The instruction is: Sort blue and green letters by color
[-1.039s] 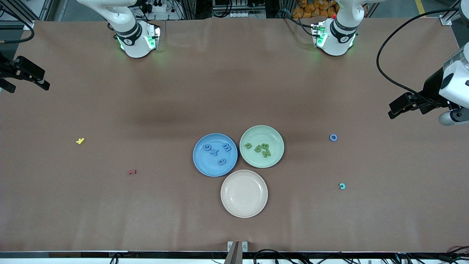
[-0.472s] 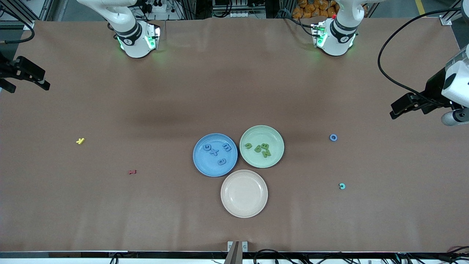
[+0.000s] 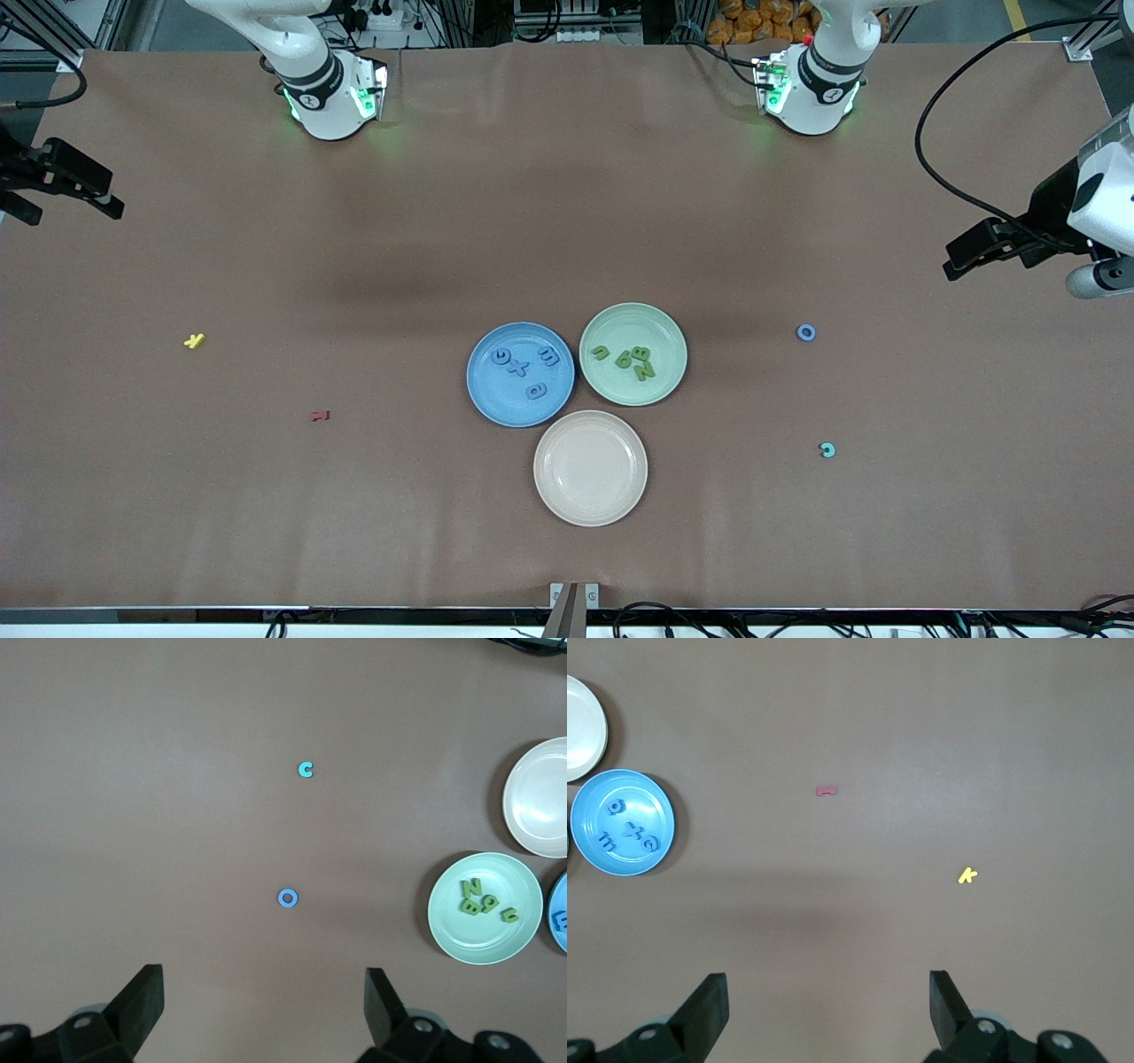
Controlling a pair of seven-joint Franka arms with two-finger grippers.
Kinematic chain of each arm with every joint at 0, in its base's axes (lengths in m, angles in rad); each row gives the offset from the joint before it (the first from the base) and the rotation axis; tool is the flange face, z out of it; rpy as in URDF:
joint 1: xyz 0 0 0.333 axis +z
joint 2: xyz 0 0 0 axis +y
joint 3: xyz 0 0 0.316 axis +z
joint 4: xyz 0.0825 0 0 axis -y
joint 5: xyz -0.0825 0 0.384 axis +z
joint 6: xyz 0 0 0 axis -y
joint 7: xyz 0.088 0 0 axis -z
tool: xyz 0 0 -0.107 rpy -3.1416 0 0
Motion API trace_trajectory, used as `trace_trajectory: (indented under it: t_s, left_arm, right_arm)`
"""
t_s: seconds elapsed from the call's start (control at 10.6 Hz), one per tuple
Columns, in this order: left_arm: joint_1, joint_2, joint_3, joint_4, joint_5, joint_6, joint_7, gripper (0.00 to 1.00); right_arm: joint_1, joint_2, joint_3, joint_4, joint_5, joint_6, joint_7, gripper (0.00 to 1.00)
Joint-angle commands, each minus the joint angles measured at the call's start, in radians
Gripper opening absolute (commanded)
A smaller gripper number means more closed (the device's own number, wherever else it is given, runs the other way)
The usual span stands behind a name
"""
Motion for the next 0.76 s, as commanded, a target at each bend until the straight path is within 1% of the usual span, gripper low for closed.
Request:
trace_trajectory:
  t_s: [0.0, 0.66]
  left_arm:
    - [0.002, -0.041, -0.009, -0.007, 0.009, -0.062, 0.011, 1.00]
    - [0.005, -0.073, -0.009, -0.044, -0.001, -0.052, 0.009, 1.00]
  right_arm:
    - [-0.003, -0.033, 0.005, -0.036, 0.005, 0.012, 0.018, 1.00]
    - [-0.003, -0.031, 0.005, -0.039, 0.005, 0.012, 0.018, 1.00]
